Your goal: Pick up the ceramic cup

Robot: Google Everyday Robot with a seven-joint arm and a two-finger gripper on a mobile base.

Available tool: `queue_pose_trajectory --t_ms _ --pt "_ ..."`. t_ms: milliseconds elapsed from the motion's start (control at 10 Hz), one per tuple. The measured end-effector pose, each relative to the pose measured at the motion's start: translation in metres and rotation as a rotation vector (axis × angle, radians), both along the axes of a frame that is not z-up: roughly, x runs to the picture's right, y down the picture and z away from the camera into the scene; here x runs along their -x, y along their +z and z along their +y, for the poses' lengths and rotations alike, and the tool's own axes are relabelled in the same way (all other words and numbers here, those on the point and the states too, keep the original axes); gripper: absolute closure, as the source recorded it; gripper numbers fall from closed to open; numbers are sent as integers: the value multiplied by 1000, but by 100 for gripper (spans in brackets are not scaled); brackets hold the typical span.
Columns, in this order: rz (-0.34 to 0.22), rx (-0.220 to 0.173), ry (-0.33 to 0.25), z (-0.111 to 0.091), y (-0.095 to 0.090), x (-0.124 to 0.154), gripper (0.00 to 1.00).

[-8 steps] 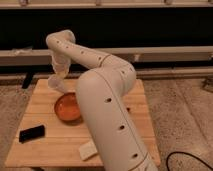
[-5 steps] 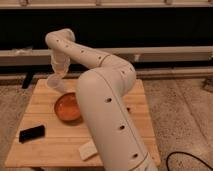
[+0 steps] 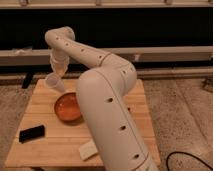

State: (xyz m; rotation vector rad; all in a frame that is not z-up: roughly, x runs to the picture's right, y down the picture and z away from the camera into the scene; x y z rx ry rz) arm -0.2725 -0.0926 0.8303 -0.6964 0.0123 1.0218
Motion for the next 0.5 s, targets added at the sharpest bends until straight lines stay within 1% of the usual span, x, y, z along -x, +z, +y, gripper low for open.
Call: queue_pose_trajectory --t_ms 500 --pt "-22 0 -4 -1 -7 3 98"
